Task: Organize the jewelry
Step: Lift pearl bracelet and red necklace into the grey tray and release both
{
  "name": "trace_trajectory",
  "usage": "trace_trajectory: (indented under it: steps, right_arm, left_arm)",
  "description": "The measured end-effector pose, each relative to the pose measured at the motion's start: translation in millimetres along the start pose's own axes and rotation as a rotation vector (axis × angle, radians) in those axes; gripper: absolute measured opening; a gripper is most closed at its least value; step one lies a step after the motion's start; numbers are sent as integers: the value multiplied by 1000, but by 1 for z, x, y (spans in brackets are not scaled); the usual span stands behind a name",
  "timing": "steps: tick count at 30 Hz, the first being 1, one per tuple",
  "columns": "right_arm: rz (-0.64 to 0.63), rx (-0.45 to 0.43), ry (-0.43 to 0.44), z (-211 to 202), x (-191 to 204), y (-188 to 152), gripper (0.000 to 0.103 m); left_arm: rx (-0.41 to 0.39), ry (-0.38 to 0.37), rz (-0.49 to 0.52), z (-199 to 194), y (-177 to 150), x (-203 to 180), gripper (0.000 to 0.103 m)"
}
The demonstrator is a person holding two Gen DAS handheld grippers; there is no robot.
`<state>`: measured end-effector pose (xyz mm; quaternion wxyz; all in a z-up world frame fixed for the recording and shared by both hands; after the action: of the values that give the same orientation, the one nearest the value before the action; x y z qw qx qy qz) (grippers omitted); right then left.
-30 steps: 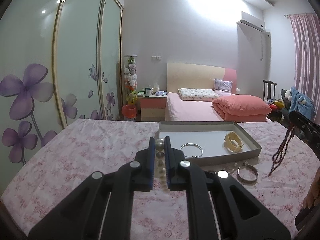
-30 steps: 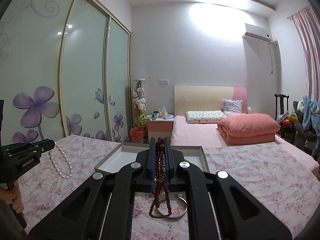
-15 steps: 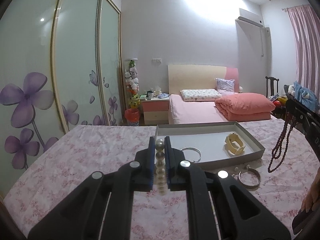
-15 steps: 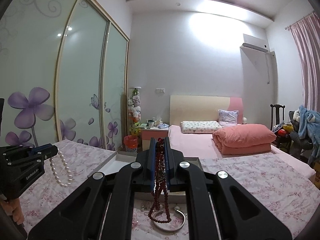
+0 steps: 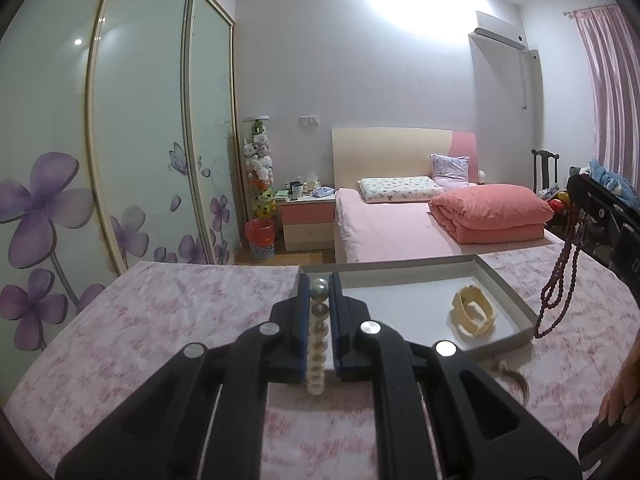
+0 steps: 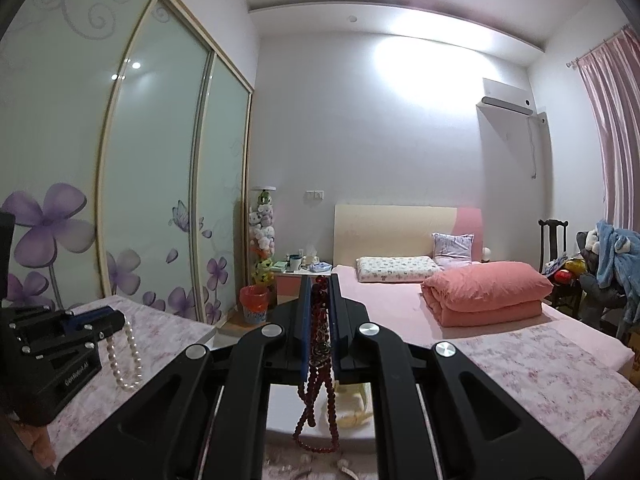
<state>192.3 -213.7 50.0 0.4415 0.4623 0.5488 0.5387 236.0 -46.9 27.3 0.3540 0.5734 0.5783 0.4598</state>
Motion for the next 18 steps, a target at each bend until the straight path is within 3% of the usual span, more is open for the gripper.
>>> trace_trajectory:
  steps: [9, 18]
  right_arm:
    - [106, 55, 15, 54, -33, -12, 9]
    - [175, 233, 65, 108, -41, -54, 9]
  left_arm:
    - [35, -41, -43, 55, 17, -25, 10]
    - [155, -104, -60, 113, 1, -50, 10]
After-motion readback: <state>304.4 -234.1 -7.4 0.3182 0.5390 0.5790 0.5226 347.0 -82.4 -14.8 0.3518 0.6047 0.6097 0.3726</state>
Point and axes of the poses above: each gripper's, at about its wrist camera, not at the fingertips, and z roughly the way its jaws point, x to its left, y to its top, the point moved 4 cm from there along z, roughly the way its jaws point, and after that the axes turned 9 degrees about y, right-handed, at the moved point
